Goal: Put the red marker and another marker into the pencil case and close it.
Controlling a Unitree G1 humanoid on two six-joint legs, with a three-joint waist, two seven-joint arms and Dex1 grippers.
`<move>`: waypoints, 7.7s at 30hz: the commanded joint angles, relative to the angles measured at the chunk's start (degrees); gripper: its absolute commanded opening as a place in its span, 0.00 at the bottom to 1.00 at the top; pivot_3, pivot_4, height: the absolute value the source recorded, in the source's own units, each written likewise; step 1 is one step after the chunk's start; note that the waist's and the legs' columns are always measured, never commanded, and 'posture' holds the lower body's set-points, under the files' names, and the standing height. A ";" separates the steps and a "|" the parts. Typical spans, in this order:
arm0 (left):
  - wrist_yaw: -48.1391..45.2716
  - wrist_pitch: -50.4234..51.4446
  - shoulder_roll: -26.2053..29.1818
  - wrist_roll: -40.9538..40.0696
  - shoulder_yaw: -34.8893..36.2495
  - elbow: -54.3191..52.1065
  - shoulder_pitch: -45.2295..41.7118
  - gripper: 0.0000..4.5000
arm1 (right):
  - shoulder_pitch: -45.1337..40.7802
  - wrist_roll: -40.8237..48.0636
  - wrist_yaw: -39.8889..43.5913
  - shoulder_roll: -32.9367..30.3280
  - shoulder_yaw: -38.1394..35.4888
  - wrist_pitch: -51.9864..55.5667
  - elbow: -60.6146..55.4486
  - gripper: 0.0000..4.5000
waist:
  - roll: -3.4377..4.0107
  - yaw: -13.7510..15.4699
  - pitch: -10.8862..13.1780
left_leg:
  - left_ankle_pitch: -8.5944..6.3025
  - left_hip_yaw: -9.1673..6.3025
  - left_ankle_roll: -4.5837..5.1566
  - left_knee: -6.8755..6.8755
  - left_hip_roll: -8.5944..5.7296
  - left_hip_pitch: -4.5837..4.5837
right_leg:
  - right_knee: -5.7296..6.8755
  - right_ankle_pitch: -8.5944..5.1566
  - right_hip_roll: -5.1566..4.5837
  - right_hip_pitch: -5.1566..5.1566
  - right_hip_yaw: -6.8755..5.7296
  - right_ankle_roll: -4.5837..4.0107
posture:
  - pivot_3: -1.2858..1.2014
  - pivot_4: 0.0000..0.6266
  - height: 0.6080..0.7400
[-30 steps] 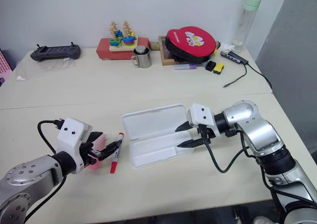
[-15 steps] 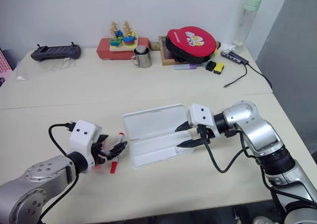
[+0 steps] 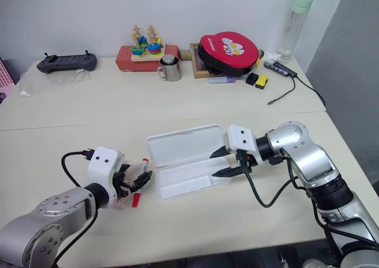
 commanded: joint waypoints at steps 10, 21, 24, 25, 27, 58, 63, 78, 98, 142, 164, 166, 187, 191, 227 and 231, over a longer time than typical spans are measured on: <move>0.37 0.66 -1.70 3.00 -2.31 1.20 -2.17 0.85 | 0.19 0.28 -0.81 -0.94 -0.72 -0.71 -1.82 0.55 | 0.00 0.09 0.00 | 0.00 0.00 0.00 -0.01 0.00 0.00 | -0.01 0.00 0.00 0.00 -0.01 0.00 | 0.52 0.24 1.00; 0.96 6.60 -3.61 3.66 -3.04 2.37 -5.69 0.65 | 0.23 0.41 -0.93 -1.09 -0.55 -0.78 -1.73 0.55 | 0.00 0.37 0.00 | 0.00 0.00 0.00 0.01 -0.01 -0.01 | -0.01 0.01 0.00 0.01 0.00 0.02 | 0.52 0.24 1.00; 1.29 8.35 -3.94 4.35 -2.49 2.95 -6.69 0.51 | 0.21 0.37 -1.07 -1.03 -0.52 -0.74 -1.72 0.55 | -0.01 0.33 0.00 | 0.00 -0.01 0.00 0.01 -0.02 -0.01 | 0.00 0.01 0.00 0.01 0.00 0.03 | 0.52 0.24 1.00; 1.36 8.77 -4.00 4.49 -2.32 3.01 -6.86 0.46 | 0.22 0.37 -1.11 -1.03 -0.53 -0.73 -1.75 0.55 | -0.01 0.34 0.00 | 0.00 -0.02 0.00 0.01 -0.01 -0.01 | 0.00 0.01 0.00 0.01 -0.01 0.03 | 0.52 0.24 1.00; 1.37 9.59 -3.92 4.76 -2.20 3.06 -7.12 0.37 | 0.23 0.34 -1.18 -1.02 -0.52 -0.71 -1.76 0.55 | -0.01 0.34 0.00 | 0.00 -0.02 0.00 0.01 -0.02 -0.01 | -0.01 0.01 0.00 0.01 -0.01 0.03 | 0.52 0.24 1.00; -13.43 12.51 11.04 -0.78 3.46 -8.68 -6.89 0.10 | 0.07 0.61 -0.78 -1.75 -0.89 -0.90 -1.97 0.55 | -0.06 0.37 0.06 | 0.00 -0.03 -0.01 -0.01 -0.01 -0.02 | -0.06 0.00 0.00 0.00 -0.02 0.03 | 0.52 0.24 1.00; -24.93 2.97 21.36 -3.04 1.54 -9.34 -7.46 0.10 | -0.46 0.34 -0.61 -2.32 -1.03 -1.25 -1.19 0.55 | -0.07 0.40 0.15 | 0.00 -0.05 -0.01 0.00 0.01 -0.04 | -0.06 0.00 0.01 -0.01 -0.05 0.02 | 0.52 0.24 1.00; -33.54 -25.37 20.88 16.00 -29.72 9.84 -25.40 0.10 | 1.02 0.33 0.12 -6.69 -2.04 -2.02 -1.93 0.55 | -0.01 0.86 0.20 | 0.00 0.06 0.00 0.00 -0.03 -0.11 | -0.17 0.01 0.00 -0.02 0.01 0.04 | 0.52 0.24 1.00; -39.43 -32.61 6.45 25.29 -37.50 22.92 -33.02 0.10 | 2.50 0.93 -1.32 -7.52 -2.63 -0.08 -4.35 0.55 | -0.01 0.81 0.19 | 0.00 -0.01 0.01 0.08 -0.03 -0.18 | -0.07 -0.01 0.00 -0.05 -0.02 0.09 | 0.52 0.24 1.00; -11.43 14.08 -6.41 8.86 17.19 -5.04 -3.82 1.00 | -0.02 2.53 -0.09 -5.50 -2.38 -0.70 -3.04 0.55 | -0.08 0.86 0.15 | 0.01 -0.04 -0.02 0.14 -0.02 0.00 | 0.00 0.07 -0.02 0.10 -0.02 0.12 | 0.52 0.24 1.00; -6.92 7.97 -9.54 9.24 8.36 -1.03 -4.54 1.00 | 0.82 2.26 -0.07 -6.40 -2.36 -1.05 -3.42 0.55 | -0.07 0.86 0.15 | 0.01 -0.02 -0.02 0.13 -0.03 0.00 | -0.02 0.07 -0.02 0.09 0.00 0.11 | 0.52 0.24 1.00; -6.69 8.31 -10.20 8.86 7.79 -1.18 -5.04 1.00 | 0.78 2.17 -0.04 -6.42 -2.29 -1.13 -3.36 0.55 | -0.07 0.86 0.15 | 0.01 -0.02 -0.02 0.13 -0.03 0.00 | -0.02 0.07 -0.02 0.09 0.00 0.11 | 0.52 0.24 1.00; -2.76 9.30 -11.80 10.25 9.30 -2.44 -3.03 1.00 | 0.88 2.02 -0.19 -6.63 -2.25 -0.97 -3.29 0.55 | -0.08 0.86 0.15 | 0.01 -0.02 -0.02 0.13 -0.03 -0.01 | -0.03 0.07 -0.02 0.09 0.00 0.12 | 0.52 0.24 1.00; -0.11 11.17 -14.01 11.39 5.76 -1.31 -2.86 1.00 | 0.81 1.84 -0.24 -6.43 -2.20 -1.24 -2.92 0.55 | -0.08 0.86 0.15 | 0.01 -0.03 -0.02 0.13 -0.03 -0.01 | -0.02 0.06 -0.02 0.09 -0.01 0.13 | 0.52 0.24 1.00; -25.29 -2.86 20.86 8.69 1.43 -4.85 -0.07 0.27 | 1.27 1.64 -0.21 -6.76 -2.24 -2.24 -2.23 0.55 | 0.00 0.84 0.20 | 0.01 -0.04 -0.02 0.08 -0.01 -0.05 | -0.02 -0.02 -0.02 0.00 -0.05 0.05 | 0.52 0.24 1.00; -31.64 -8.14 24.13 5.49 -2.59 -3.78 -5.68 0.27 | 1.27 1.53 -0.18 -6.72 -2.19 -2.59 -2.12 0.55 | 0.05 1.05 0.23 | 0.01 0.05 -0.02 0.06 -0.08 -0.07 | -0.16 -0.06 -0.10 0.04 -0.01 -0.01 | 0.52 0.24 1.00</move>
